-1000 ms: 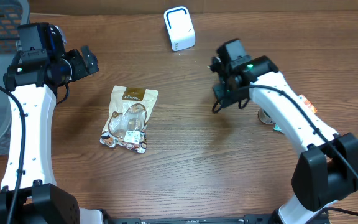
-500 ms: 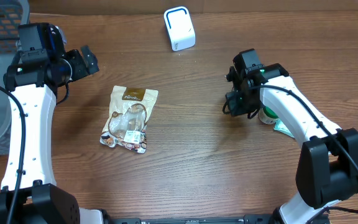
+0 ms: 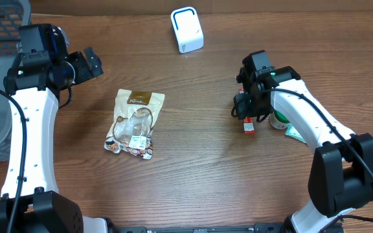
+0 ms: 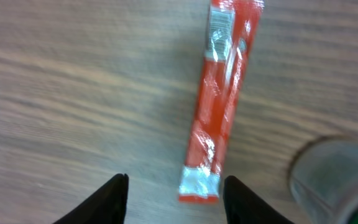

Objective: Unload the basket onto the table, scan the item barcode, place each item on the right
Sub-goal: 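Move the red stick right and release it near the jar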

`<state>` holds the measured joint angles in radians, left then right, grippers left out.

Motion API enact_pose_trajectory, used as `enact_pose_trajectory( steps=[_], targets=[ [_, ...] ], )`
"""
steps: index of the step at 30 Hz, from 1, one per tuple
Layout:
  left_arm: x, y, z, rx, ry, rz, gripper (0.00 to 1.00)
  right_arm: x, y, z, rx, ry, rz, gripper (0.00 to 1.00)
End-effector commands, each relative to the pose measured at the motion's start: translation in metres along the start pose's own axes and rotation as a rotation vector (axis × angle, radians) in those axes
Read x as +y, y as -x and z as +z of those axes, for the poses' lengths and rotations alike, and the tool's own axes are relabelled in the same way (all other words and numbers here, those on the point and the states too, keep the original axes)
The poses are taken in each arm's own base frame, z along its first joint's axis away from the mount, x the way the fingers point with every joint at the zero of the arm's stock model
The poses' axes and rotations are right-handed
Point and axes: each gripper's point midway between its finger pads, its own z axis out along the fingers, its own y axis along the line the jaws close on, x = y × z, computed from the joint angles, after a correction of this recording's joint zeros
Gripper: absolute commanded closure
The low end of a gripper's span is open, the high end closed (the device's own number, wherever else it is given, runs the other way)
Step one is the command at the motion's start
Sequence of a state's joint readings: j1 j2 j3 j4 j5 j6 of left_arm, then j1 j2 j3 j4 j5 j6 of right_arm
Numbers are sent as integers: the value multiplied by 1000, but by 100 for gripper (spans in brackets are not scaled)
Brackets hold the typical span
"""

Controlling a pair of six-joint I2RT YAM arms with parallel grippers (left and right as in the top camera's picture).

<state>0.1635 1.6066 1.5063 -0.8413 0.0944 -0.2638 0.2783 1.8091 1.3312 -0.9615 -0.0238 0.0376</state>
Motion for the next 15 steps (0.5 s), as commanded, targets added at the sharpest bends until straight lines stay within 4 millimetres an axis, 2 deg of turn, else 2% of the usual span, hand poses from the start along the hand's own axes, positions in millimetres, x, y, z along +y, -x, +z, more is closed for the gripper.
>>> enact_pose_trajectory(
  steps=[1, 3, 9, 13, 15],
  targets=[
    [-8, 7, -8, -25, -19, -3, 0, 25, 7, 1, -17, 118, 155, 55],
    [-8, 7, -8, -25, -19, -3, 0, 44, 12, -1, -29, 194, 199, 57],
    [-8, 7, -8, -25, -19, -3, 0, 99, 24, 6, -119, 292, 186, 55],
    [-8, 7, -8, -25, -20, -3, 0, 137, 22, 9, -153, 341, 151, 55],
    [-8, 7, -8, -25, -19, -3, 0, 148, 19, 9, -162, 342, 137, 55]
  ],
)
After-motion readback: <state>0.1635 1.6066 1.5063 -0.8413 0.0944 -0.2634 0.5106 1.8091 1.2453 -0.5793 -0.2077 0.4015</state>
